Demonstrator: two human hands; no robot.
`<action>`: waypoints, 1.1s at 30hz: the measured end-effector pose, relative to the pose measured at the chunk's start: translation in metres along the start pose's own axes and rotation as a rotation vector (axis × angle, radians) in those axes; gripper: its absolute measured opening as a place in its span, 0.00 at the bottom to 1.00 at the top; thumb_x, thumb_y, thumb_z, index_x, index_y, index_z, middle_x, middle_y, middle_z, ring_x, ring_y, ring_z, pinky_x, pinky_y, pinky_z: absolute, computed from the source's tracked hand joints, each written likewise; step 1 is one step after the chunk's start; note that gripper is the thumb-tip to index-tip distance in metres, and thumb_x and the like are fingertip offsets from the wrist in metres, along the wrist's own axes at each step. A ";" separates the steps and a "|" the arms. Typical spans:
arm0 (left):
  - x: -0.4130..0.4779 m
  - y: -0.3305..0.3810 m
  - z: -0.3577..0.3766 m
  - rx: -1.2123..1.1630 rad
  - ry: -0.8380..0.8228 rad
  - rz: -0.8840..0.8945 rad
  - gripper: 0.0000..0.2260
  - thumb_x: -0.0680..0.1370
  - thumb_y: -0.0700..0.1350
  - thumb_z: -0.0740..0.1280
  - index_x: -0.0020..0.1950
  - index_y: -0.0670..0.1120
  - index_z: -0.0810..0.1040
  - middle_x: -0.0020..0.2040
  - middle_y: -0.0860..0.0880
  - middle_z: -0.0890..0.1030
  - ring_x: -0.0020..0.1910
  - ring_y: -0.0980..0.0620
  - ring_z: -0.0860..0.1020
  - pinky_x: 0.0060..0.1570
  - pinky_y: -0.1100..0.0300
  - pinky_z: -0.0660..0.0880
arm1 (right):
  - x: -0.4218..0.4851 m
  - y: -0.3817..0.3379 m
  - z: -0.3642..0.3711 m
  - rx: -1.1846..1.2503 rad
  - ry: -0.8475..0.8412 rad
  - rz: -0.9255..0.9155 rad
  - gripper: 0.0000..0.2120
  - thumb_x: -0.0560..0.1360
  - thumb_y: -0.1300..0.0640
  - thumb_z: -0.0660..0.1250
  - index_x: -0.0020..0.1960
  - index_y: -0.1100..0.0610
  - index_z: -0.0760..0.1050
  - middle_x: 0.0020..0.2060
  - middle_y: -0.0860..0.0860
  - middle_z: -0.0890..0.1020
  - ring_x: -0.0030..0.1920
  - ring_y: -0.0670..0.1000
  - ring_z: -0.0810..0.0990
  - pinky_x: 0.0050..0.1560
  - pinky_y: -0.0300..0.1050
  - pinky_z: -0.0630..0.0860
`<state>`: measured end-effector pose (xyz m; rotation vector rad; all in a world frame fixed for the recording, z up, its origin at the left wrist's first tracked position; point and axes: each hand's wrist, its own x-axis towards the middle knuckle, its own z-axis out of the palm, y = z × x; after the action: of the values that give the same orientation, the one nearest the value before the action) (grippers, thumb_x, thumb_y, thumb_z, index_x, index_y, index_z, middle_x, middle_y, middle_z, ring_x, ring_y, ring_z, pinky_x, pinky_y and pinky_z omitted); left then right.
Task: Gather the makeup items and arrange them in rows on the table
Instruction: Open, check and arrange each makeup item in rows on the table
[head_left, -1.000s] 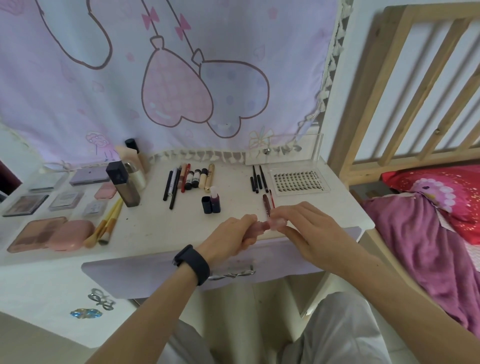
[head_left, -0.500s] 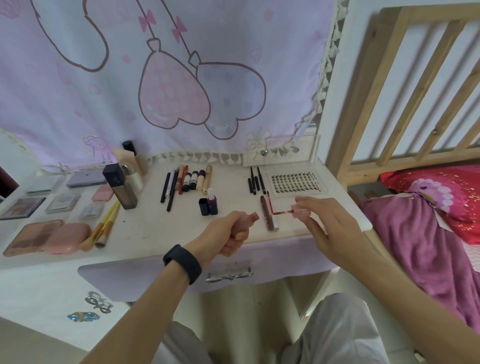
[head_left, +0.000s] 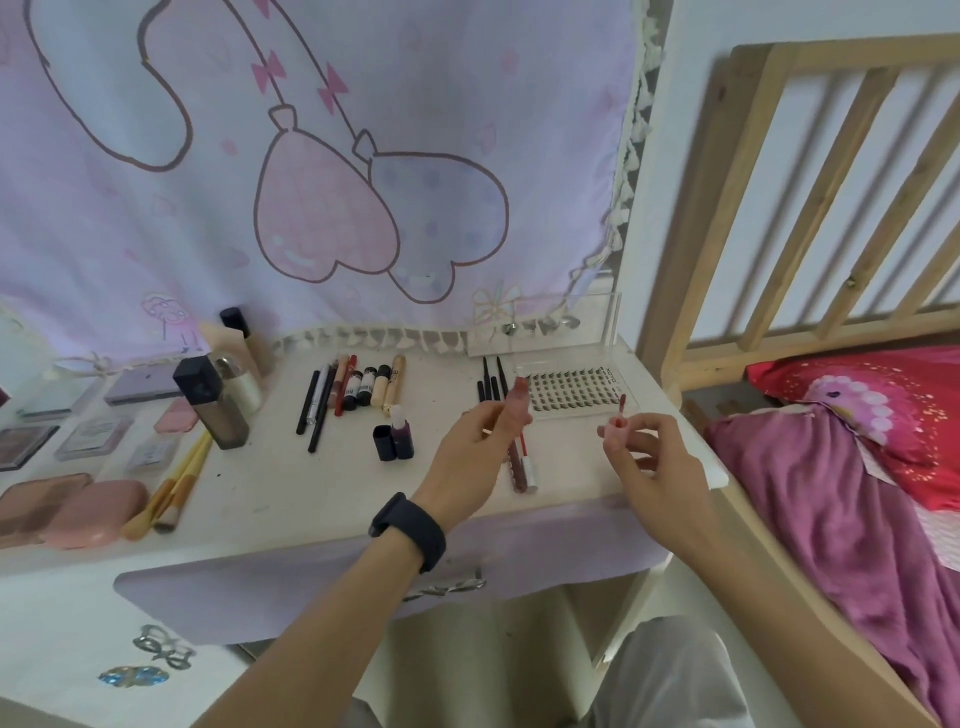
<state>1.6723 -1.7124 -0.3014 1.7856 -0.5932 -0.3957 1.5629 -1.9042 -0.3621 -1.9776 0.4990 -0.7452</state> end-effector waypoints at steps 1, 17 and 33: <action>0.005 0.000 0.004 0.017 0.010 0.016 0.22 0.76 0.70 0.56 0.51 0.56 0.79 0.44 0.62 0.82 0.39 0.65 0.77 0.37 0.70 0.72 | 0.004 0.003 -0.001 0.005 0.005 0.023 0.08 0.78 0.34 0.64 0.50 0.36 0.69 0.50 0.33 0.84 0.49 0.36 0.82 0.47 0.40 0.77; 0.072 -0.023 0.033 0.679 0.027 0.120 0.13 0.76 0.63 0.62 0.50 0.57 0.79 0.49 0.60 0.83 0.52 0.53 0.77 0.49 0.52 0.78 | 0.054 0.014 0.013 -0.193 -0.116 -0.016 0.12 0.76 0.35 0.67 0.47 0.43 0.79 0.44 0.36 0.83 0.51 0.33 0.77 0.45 0.32 0.69; 0.080 -0.022 0.033 0.807 0.038 0.127 0.15 0.77 0.64 0.62 0.52 0.58 0.83 0.55 0.55 0.74 0.61 0.53 0.67 0.53 0.57 0.60 | 0.046 0.016 0.023 -0.498 -0.089 -0.080 0.16 0.79 0.35 0.63 0.60 0.40 0.81 0.52 0.39 0.82 0.57 0.49 0.75 0.57 0.49 0.73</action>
<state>1.7240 -1.7803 -0.3289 2.4911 -0.9154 -0.0161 1.6115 -1.9257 -0.3705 -2.4939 0.5962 -0.6169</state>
